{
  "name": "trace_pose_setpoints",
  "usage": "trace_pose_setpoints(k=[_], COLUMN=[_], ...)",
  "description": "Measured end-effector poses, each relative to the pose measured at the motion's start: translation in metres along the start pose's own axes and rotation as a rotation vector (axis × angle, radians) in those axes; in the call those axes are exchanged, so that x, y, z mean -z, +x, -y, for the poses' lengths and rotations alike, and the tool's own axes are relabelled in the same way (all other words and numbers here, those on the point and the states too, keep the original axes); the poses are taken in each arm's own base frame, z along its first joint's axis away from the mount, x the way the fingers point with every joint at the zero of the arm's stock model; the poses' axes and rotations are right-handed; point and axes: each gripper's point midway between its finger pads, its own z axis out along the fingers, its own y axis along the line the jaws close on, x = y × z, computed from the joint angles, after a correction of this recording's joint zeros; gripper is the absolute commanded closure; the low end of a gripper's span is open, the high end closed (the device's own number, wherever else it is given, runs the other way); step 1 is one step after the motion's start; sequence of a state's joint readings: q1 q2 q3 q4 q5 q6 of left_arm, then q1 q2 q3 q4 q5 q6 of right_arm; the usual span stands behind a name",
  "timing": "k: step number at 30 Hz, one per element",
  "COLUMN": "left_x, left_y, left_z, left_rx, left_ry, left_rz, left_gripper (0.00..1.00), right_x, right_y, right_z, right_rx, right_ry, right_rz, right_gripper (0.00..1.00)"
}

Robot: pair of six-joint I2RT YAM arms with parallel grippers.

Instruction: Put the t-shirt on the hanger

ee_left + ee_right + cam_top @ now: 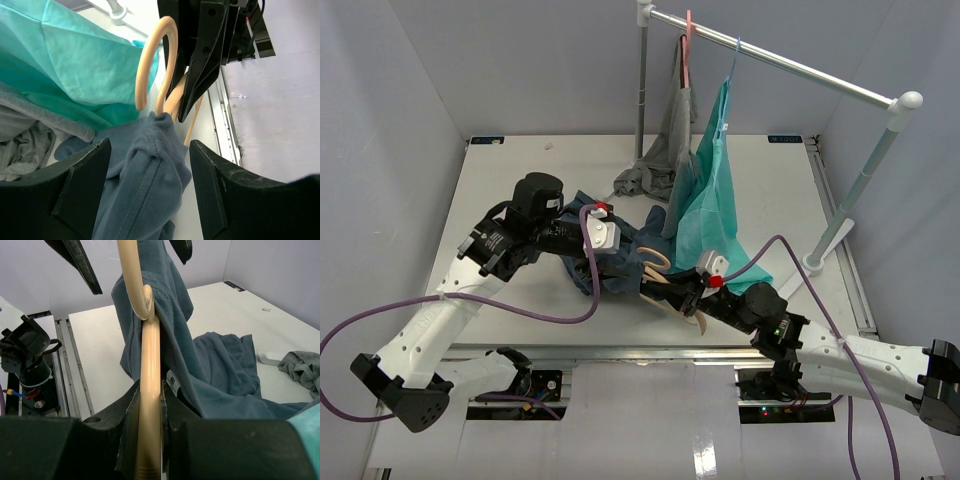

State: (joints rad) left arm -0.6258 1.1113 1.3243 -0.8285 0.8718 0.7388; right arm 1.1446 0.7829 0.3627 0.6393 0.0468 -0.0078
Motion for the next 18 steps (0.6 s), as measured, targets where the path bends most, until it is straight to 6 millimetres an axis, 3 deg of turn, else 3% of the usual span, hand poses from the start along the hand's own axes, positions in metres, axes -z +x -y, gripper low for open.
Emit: trace_pose_setpoints(k=[7, 9, 10, 11, 12, 13, 16, 18], left_x=[-0.018, -0.018, -0.018, -0.018, -0.018, -0.019, -0.018, -0.019], left_y=[0.021, 0.023, 0.023, 0.024, 0.024, 0.024, 0.028, 0.031], left_z=[0.018, 0.019, 0.019, 0.017, 0.016, 0.019, 0.025, 0.026], left_rx=[0.075, 0.090, 0.096, 0.100, 0.104, 0.119, 0.158, 0.186], left_ry=[0.059, 0.059, 0.056, 0.049, 0.043, 0.055, 0.076, 0.074], left_rz=[-0.042, -0.047, -0.050, -0.053, -0.055, -0.057, -0.069, -0.085], left_gripper=[0.36, 0.52, 0.71, 0.79, 0.81, 0.80, 0.57, 0.49], right_x=[0.000, -0.001, -0.001, -0.002, -0.003, -0.003, -0.003, -0.003], right_y=[0.005, 0.006, 0.006, 0.005, 0.005, 0.006, 0.011, 0.012], right_z=[-0.004, -0.005, -0.005, -0.006, -0.009, -0.009, -0.014, -0.015], right_rx=[-0.001, -0.001, -0.001, 0.000, 0.002, 0.004, 0.004, 0.001], right_ry=[-0.023, -0.027, -0.030, -0.037, -0.049, -0.053, -0.080, -0.089], right_rz=[-0.021, -0.029, -0.033, -0.038, -0.043, -0.052, -0.069, -0.078], right_gripper=[0.92, 0.92, 0.92, 0.92, 0.92, 0.92, 0.92, 0.92])
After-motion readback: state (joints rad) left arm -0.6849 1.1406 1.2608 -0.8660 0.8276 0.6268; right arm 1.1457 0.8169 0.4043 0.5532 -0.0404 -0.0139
